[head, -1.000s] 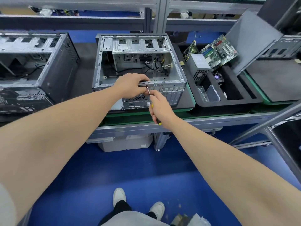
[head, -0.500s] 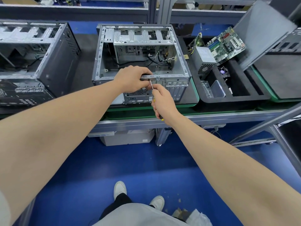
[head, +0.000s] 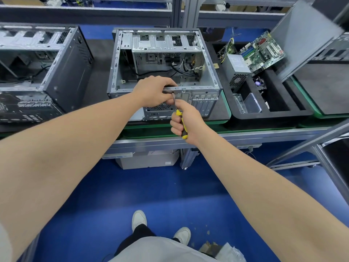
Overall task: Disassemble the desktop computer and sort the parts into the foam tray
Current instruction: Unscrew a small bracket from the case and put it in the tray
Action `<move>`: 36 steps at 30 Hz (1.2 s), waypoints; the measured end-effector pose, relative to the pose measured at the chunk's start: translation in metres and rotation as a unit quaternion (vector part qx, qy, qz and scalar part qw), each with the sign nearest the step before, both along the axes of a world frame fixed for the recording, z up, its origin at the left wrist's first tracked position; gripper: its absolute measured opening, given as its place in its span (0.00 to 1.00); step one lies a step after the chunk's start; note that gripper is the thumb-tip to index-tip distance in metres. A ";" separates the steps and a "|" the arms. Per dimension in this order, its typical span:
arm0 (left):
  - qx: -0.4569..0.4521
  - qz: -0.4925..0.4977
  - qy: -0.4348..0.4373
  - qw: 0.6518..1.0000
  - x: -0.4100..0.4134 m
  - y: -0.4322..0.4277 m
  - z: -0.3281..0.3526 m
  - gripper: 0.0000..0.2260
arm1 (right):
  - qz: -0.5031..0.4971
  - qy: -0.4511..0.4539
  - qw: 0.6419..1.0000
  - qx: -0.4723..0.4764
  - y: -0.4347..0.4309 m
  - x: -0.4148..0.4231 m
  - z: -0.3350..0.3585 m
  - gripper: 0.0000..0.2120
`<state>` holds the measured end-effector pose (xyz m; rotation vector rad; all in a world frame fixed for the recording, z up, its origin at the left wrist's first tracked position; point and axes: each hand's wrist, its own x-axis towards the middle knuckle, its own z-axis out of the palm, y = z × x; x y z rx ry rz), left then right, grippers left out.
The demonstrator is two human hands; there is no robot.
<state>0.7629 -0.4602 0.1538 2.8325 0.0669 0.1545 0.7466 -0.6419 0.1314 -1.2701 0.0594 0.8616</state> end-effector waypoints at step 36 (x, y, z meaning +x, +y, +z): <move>-0.106 0.020 0.050 0.993 -0.002 -0.002 0.011 0.16 | 0.021 -0.305 0.888 -0.344 0.016 0.002 0.020 0.15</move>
